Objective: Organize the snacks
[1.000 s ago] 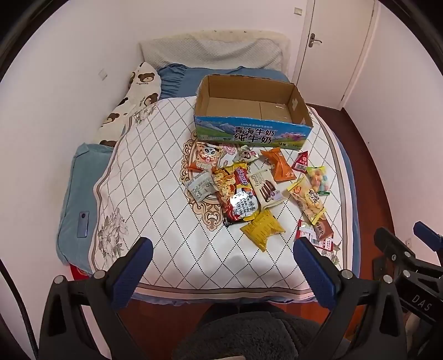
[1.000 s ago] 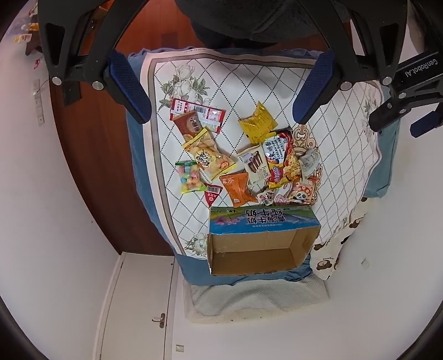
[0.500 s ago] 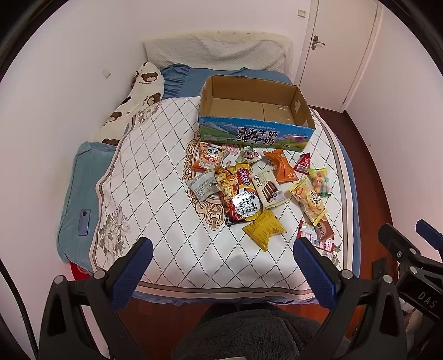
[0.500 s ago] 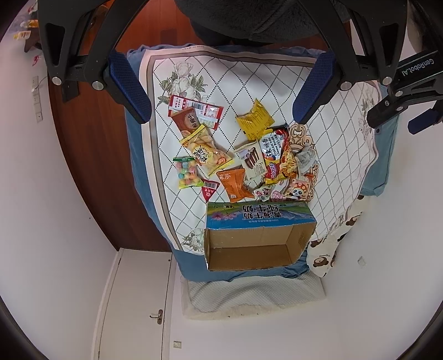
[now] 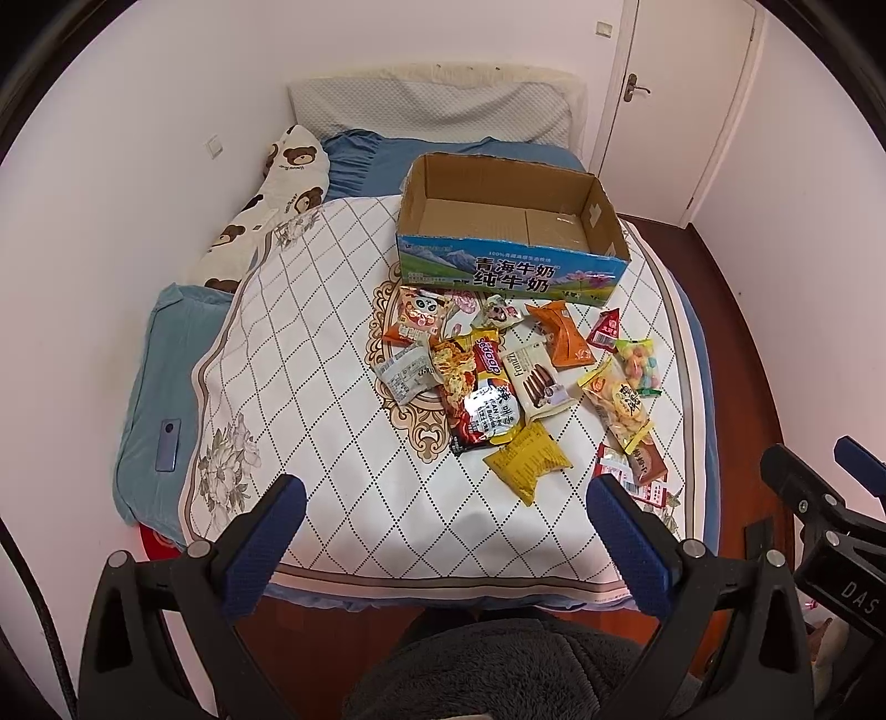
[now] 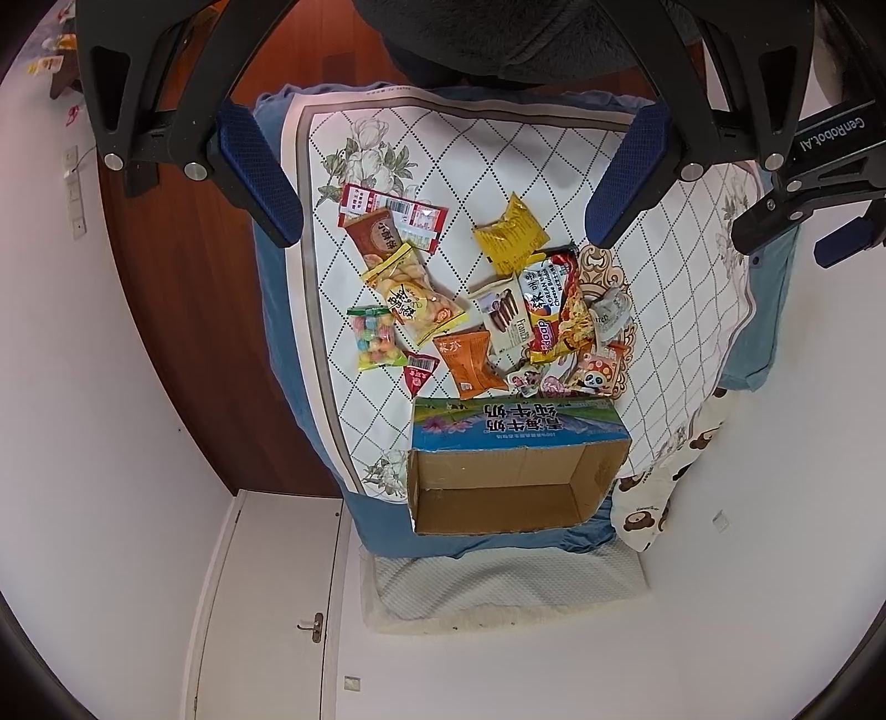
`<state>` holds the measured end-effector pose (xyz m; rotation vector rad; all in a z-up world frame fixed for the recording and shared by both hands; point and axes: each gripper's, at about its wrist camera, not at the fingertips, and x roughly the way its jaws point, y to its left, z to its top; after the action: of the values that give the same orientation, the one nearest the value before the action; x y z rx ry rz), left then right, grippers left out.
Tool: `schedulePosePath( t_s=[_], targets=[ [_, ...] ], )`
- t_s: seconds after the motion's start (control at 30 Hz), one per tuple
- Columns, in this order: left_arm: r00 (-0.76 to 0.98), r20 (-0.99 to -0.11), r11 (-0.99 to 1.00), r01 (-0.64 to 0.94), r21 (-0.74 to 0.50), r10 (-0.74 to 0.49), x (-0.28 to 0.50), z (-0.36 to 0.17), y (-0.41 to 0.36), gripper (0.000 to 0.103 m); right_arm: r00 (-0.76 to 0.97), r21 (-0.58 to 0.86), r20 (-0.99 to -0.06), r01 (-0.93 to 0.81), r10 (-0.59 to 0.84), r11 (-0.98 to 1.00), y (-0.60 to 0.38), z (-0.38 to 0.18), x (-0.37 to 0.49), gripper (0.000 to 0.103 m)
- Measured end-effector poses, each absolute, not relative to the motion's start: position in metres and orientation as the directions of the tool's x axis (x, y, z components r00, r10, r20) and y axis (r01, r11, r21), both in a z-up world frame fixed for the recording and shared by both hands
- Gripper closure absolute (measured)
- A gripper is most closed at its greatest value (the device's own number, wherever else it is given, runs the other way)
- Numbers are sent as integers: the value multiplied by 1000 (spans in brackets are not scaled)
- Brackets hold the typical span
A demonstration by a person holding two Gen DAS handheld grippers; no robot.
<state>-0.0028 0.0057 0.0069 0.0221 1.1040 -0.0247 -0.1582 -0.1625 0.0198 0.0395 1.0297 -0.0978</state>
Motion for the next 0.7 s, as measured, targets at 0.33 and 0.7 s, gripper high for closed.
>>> schedulePosePath(
  t_s=[0.33, 0.7],
  targets=[
    [449, -894, 999, 33, 2, -13, -1, 6, 4, 0, 512, -14, -857, 100, -63, 995, -163, 21, -157, 0],
    [449, -893, 999, 39, 2, -15, 2, 5, -2, 0, 511, -8, -858, 101, -59, 995, -165, 21, -154, 0]
  ],
)
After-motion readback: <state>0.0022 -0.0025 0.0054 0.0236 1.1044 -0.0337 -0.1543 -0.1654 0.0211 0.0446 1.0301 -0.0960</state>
